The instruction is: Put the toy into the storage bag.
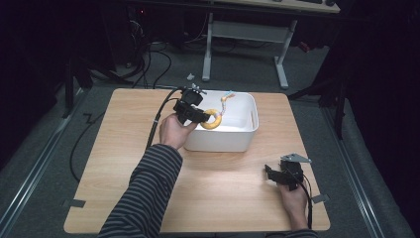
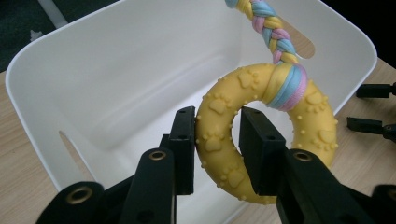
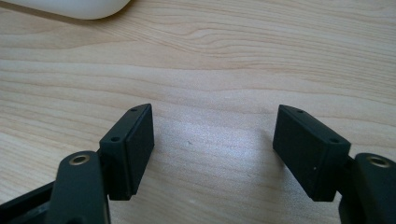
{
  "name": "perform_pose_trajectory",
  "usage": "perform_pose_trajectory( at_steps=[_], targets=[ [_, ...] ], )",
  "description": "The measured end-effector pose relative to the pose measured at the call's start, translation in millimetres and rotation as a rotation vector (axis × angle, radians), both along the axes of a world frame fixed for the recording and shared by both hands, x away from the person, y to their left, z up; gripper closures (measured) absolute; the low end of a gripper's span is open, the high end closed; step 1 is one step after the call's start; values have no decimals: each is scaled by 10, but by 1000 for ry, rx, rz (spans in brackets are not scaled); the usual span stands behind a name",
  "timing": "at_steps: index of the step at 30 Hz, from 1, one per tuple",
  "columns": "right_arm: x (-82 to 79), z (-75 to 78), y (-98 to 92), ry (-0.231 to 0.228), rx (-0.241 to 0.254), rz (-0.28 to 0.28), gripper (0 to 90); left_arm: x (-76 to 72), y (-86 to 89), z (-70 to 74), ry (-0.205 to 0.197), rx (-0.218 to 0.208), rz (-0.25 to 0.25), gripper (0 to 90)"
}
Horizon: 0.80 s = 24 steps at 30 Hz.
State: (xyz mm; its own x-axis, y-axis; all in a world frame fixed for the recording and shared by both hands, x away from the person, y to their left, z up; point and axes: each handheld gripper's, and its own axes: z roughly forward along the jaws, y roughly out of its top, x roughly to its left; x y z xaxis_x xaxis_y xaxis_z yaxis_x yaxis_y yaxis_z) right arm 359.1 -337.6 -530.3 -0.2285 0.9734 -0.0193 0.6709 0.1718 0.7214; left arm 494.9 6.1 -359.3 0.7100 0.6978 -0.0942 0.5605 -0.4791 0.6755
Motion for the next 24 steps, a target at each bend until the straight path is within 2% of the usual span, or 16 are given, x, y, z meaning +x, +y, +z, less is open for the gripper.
perform_pose_trajectory(
  at_steps=[2, 6, 8, 10, 16, 18, 21, 24],
  targets=[
    [0, 0, 0, 0, 0, 1, 296, 17, -30, -17, 3, 9, 2, 674],
    [-1, 0, 1, 1, 0, 1, 296, 33, -108, -62, -10, 69, 0, 673],
    [-1, 1, 1, 1, 0, 1, 296, 49, -128, -70, -10, 73, 3, 673],
    [-2, 0, 2, 1, 0, 2, 296, 63, -158, -84, -16, 94, 8, 673],
    [-3, 1, 4, 2, 1, 5, 296, 84, -197, -118, -5, 97, 7, 673],
    [-4, 1, 5, 2, 1, 6, 296, 102, -220, -142, -6, 123, 13, 673],
    [-4, 1, 4, 2, 1, 6, 296, 124, -230, -174, 4, 128, 15, 673],
    [-4, 1, 4, 2, 0, 7, 296, 136, -259, -226, 8, 151, 15, 673]
  ],
)
